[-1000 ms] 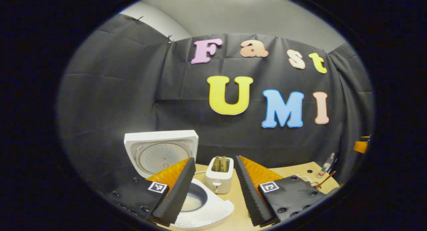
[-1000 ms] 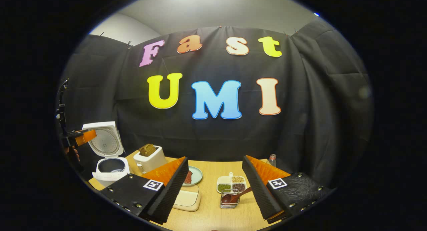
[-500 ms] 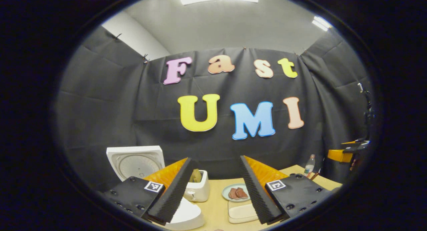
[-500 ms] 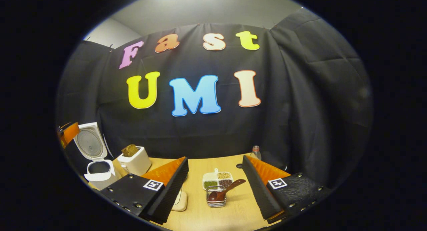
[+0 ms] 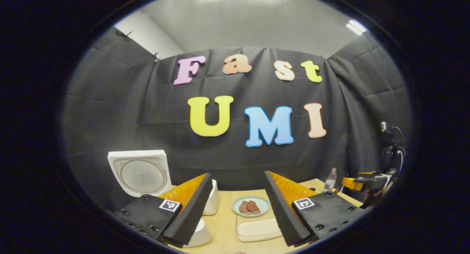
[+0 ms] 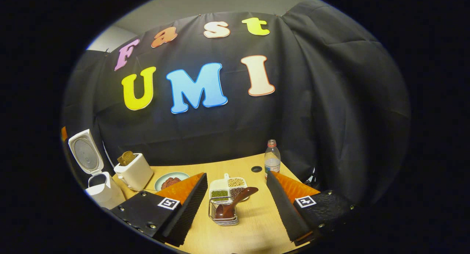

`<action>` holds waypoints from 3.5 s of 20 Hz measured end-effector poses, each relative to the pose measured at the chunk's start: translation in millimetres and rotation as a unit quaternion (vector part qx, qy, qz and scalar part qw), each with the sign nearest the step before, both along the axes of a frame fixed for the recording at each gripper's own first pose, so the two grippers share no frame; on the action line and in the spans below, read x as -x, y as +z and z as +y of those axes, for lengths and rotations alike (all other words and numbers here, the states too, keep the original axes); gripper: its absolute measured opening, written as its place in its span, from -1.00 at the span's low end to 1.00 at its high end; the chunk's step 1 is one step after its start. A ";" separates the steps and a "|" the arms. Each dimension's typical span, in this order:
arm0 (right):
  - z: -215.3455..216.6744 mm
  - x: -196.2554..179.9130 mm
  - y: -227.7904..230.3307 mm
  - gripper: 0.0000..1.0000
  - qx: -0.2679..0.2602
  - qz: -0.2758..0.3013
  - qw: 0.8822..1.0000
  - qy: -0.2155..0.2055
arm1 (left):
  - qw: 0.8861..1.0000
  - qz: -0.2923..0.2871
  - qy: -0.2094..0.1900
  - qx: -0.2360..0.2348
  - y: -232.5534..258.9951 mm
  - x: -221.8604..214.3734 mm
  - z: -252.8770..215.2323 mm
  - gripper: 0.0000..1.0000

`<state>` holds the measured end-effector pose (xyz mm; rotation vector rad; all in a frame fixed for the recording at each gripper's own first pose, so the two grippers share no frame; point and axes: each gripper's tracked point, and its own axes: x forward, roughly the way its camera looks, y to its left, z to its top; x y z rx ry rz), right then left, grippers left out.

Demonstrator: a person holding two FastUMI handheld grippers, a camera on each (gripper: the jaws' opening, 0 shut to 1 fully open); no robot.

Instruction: Close the left gripper, press the button to open the rice cooker; take a wooden spoon from the chopstick holder with the right hand, scoop a spoonful of rice and pour it into the rice cooker, then put the wooden spoon back into the chopstick holder.

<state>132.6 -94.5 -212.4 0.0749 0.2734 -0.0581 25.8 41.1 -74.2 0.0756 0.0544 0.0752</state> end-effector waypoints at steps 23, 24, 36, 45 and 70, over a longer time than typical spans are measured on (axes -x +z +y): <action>28.2 -91.1 -114.8 -0.51 -0.141 0.086 0.982 0.090 | 0.992 0.062 0.109 -0.023 -27.0 47.2 30.1 0.87; 32.9 -90.9 -112.7 -0.65 -0.129 0.088 0.983 0.093 | 0.992 0.058 0.110 -0.024 -23.4 48.5 32.2 0.93; 117.7 -62.0 26.1 -0.77 -0.157 0.010 0.976 0.149 | 0.998 0.018 0.057 -0.030 -15.4 46.9 28.7 0.93; 240.1 -70.5 -62.7 -0.77 -0.059 0.067 0.976 0.200 | 0.999 0.017 0.045 0.002 -31.4 64.3 71.2 0.99; 270.8 -61.6 -65.7 -0.77 -0.442 0.121 0.879 0.134 | 0.998 0.041 0.046 0.009 -52.1 78.6 131.9 0.93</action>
